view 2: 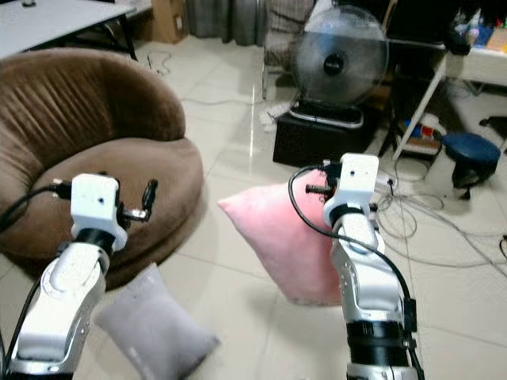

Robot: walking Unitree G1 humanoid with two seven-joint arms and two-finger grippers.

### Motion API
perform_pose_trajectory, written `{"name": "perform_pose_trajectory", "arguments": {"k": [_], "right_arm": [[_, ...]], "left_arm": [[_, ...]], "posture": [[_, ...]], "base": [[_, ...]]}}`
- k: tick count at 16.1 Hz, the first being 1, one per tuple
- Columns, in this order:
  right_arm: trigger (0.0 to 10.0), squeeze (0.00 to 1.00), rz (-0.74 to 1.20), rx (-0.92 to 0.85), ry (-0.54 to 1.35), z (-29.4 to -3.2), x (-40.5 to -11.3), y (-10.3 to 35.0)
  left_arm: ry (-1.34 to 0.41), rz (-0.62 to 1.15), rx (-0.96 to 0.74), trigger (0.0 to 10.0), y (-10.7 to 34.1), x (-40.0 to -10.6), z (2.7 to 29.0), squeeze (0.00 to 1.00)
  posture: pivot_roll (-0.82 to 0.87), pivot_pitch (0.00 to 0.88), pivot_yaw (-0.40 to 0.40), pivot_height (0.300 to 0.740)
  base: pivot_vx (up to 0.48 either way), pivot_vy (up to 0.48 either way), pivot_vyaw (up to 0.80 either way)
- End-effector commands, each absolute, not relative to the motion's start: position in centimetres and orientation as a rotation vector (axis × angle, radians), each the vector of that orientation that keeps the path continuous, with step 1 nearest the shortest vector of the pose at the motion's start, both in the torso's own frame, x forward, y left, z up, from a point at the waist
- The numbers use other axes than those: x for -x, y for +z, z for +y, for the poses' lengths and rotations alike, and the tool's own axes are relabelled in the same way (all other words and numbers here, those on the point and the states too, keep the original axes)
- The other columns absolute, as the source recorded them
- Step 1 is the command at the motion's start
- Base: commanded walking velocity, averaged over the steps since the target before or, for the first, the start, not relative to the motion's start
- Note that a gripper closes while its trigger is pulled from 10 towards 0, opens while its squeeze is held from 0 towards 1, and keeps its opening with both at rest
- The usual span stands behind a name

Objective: Move the pillow to the sofa from floor

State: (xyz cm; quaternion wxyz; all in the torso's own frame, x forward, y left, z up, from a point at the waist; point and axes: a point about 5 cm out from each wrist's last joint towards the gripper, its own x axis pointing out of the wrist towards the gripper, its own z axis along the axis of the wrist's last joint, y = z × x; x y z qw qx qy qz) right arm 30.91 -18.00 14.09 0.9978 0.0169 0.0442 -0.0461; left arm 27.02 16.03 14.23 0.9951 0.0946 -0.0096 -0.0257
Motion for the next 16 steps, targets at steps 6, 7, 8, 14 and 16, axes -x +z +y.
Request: {"name": "perform_pose_trajectory", "arguments": {"k": [6, 7, 8, 14, 16], "right_arm": [[10.0, 0.0, 0.049, -0.023, -0.175, -19.7, -30.1, 14.6], [10.0, 0.0, 0.05, -0.021, -0.182, -19.8, -30.0, 14.6], [10.0, 0.0, 0.047, -0.017, -0.206, -20.3, -29.5, 14.6], [10.0, 0.0, 0.079, -0.026, -0.267, -21.3, -28.6, 14.2], [10.0, 0.0, 0.088, -0.024, -0.27, -21.4, -28.5, 14.1]], "left_arm": [[-0.085, 0.006, -0.185, 10.0, 14.1, -27.8, 15.5, 0.0], [-0.09, 0.011, -0.174, 10.0, 14.0, -27.9, 15.4, 0.0], [-0.104, 0.007, -0.183, 10.0, 14.0, -28.2, 15.2, 0.0], [-0.119, -0.029, -0.165, 10.0, 14.5, -29.0, 14.7, 0.0], [-0.115, -0.025, -0.152, 10.0, 14.4, -29.1, 14.8, 0.0]], "posture": [[-0.08, 0.0, 0.054, 0.74], [-0.09, 0.0, 0.062, 0.74], [-0.11, 0.0, 0.076, 0.74], [-0.14, 0.0, 0.089, 0.74], [-0.14, 0.0, 0.09, 0.74]], "base": [[0.0, -0.32, 0.0], [0.0, 0.48, 0.0], [0.0, 0.289, 0.0], [0.0, 0.0, 0.0], [0.169, 0.0, -0.4]]}}
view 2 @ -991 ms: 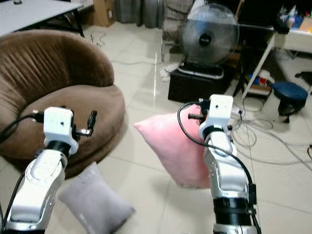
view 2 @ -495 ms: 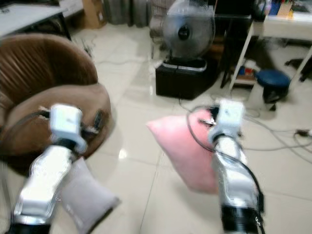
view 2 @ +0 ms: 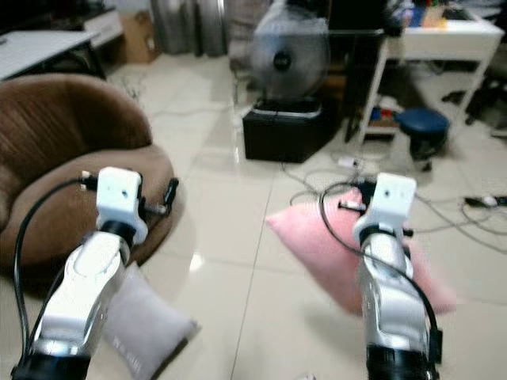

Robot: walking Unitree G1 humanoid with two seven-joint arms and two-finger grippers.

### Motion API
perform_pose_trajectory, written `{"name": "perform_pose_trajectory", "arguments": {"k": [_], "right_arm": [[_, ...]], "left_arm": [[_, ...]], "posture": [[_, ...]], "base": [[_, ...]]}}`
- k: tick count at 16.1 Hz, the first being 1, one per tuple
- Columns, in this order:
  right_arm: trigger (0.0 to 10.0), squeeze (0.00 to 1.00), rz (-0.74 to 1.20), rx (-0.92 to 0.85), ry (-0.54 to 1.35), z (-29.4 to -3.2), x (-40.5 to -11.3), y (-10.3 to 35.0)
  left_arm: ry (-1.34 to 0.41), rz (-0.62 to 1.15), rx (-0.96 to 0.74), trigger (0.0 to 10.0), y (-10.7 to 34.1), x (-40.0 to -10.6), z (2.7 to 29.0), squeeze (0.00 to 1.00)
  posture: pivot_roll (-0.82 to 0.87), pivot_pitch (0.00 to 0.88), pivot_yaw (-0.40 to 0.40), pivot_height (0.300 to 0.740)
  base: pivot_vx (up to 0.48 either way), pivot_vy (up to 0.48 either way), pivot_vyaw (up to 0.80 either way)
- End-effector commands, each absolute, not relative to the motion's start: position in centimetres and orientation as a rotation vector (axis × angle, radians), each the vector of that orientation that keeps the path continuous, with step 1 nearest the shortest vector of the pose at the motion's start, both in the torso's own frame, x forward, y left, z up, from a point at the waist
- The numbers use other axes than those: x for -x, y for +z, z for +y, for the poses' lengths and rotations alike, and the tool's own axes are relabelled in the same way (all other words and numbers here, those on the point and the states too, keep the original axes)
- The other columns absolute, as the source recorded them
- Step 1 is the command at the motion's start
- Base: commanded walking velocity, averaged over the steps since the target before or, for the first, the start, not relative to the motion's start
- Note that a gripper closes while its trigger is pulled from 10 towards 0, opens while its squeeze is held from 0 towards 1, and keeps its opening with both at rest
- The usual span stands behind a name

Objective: Move the pillow to the sofa from floor

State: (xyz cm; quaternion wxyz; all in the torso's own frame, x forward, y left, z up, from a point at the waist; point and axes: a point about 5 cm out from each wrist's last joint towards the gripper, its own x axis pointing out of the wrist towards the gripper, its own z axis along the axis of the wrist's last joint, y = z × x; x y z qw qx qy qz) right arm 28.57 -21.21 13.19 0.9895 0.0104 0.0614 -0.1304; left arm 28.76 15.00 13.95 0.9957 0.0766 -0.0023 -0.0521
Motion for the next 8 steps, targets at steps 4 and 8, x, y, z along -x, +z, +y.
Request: {"name": "perform_pose_trajectory", "arguments": {"k": [4, 8], "right_arm": [[10.0, 0.0, 0.102, -0.008, -0.247, -21.05, -28.53, 14.04], [10.0, 0.0, 0.109, -0.005, -0.22, -20.48, -28.79, 13.95]], "left_arm": [[-0.118, -0.025, -0.161, 10.0, 14.32, -29.08, 14.86, 0.0], [-0.12, -0.03, -0.164, 10.0, 14.33, -29.14, 14.93, 0.0]], "posture": [[-0.14, 0.0, 0.088, 0.74], [-0.13, 0.0, 0.086, 0.74]], "base": [[0.37, 0.0, -0.15], [0.371, 0.0, 0.0]]}}
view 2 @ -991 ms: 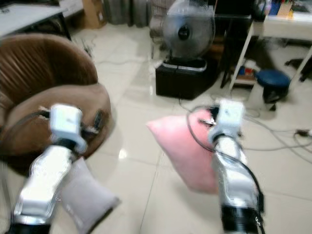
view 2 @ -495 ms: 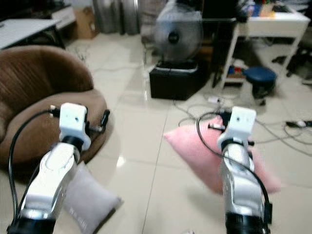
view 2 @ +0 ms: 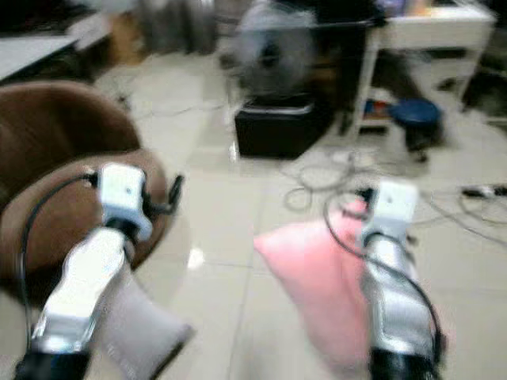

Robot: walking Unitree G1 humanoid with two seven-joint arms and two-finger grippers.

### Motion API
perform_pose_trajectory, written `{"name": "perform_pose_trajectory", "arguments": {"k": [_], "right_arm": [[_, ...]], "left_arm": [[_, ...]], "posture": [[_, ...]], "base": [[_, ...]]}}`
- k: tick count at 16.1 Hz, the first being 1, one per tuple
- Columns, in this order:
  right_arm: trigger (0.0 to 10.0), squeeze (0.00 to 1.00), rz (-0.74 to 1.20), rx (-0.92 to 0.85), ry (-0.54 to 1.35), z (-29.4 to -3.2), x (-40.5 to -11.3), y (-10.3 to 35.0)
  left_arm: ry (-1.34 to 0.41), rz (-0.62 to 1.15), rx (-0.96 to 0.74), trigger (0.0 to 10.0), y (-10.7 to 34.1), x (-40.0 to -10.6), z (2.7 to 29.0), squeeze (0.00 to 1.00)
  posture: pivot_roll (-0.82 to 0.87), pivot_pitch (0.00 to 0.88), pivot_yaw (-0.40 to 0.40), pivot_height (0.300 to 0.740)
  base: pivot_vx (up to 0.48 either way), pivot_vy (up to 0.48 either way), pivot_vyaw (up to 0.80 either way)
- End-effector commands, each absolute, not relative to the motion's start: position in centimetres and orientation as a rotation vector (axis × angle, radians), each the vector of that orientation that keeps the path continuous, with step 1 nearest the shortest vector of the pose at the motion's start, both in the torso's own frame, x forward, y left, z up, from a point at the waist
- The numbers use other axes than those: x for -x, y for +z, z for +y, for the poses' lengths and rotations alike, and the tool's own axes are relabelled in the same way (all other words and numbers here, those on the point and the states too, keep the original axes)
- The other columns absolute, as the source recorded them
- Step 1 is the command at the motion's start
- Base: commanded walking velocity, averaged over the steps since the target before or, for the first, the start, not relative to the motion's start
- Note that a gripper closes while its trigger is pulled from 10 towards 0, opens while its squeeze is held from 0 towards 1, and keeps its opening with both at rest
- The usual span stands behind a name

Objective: Move the pillow to the sofa from floor

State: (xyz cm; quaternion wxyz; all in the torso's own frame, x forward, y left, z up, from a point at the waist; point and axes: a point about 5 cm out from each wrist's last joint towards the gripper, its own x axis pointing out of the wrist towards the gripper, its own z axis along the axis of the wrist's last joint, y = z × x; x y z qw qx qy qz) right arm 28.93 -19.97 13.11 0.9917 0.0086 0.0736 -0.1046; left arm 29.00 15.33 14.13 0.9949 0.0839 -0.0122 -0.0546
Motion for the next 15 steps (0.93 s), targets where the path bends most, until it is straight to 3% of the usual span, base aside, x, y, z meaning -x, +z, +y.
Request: {"name": "perform_pose_trajectory", "arguments": {"k": [1, 15], "right_arm": [[10.0, 0.0, 0.109, -0.005, -0.22, -20.5, -28.8, 13.9], [10.0, 0.0, 0.077, 0.02, -0.201, -20.1, -29.9, 14.6]], "left_arm": [[-0.12, -0.031, -0.164, 10.0, 14.3, -29.2, 15.0, 0.0], [-0.072, -0.02, -0.166, 10.0, 14.1, -28.7, 15.9, 0.0]], "posture": [[-0.13, 0.0, 0.086, 0.74], [-0.1, 0.0, 0.062, 0.74]], "base": [[0.368, 0.0, 0.0], [0.374, 0.0, 0.0]]}}
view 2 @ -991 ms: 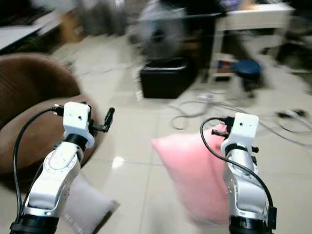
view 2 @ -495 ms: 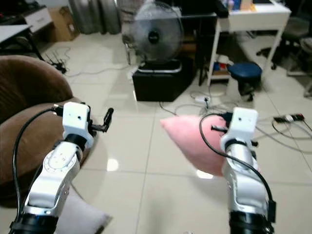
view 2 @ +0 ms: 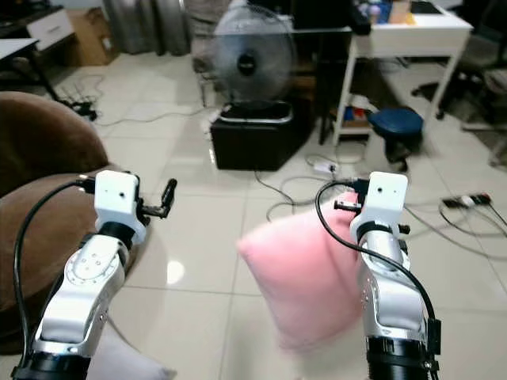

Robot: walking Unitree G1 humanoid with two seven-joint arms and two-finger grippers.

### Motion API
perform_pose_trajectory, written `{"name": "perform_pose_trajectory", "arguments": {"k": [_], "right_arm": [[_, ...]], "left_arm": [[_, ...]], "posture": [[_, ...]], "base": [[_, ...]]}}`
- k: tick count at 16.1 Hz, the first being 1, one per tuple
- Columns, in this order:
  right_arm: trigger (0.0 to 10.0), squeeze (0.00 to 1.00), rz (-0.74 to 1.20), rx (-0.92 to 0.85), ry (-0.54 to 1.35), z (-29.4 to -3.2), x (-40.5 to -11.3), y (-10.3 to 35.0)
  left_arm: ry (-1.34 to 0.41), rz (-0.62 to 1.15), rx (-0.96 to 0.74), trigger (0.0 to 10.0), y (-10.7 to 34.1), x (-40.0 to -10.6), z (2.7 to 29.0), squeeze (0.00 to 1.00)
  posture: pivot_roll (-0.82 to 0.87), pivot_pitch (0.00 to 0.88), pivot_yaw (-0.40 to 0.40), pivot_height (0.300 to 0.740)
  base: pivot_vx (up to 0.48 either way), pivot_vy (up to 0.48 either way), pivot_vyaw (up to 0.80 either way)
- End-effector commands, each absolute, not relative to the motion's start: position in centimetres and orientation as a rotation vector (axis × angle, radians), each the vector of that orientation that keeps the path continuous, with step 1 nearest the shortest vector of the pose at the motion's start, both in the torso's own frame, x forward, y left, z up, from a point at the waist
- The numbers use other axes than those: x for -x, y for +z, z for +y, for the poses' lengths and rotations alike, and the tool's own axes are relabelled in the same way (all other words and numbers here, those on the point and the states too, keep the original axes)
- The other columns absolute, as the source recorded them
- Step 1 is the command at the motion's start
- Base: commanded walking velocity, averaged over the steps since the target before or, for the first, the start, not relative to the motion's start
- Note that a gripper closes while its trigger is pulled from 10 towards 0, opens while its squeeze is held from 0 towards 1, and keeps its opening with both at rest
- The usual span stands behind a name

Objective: Move the pillow to the sofa from floor

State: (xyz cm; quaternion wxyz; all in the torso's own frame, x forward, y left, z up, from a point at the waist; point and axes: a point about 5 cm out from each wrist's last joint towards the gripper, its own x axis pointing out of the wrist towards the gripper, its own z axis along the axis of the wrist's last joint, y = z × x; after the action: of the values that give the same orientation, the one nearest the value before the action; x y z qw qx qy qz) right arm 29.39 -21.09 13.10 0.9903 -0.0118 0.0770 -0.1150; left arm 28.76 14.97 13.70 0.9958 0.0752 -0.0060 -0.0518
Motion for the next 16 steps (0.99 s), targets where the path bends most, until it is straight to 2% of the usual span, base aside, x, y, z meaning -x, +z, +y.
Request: {"name": "perform_pose_trajectory", "arguments": {"k": [1, 16], "right_arm": [[10.0, 0.0, 0.077, 0.02, -0.201, -20.15, -29.98, 14.64], [10.0, 0.0, 0.072, 0.02, -0.194, -20.11, -30.36, 14.6]], "left_arm": [[-0.072, -0.019, -0.166, 10.0, 14.06, -28.75, 15.91, 0.0], [-0.066, -0.022, -0.162, 10.0, 14.12, -28.82, 15.84, 0.0]], "posture": [[-0.1, 0.0, 0.062, 0.74], [-0.1, 0.0, 0.056, 0.74]], "base": [[0.375, 0.0, 0.0], [0.378, 0.0, 0.0]]}}
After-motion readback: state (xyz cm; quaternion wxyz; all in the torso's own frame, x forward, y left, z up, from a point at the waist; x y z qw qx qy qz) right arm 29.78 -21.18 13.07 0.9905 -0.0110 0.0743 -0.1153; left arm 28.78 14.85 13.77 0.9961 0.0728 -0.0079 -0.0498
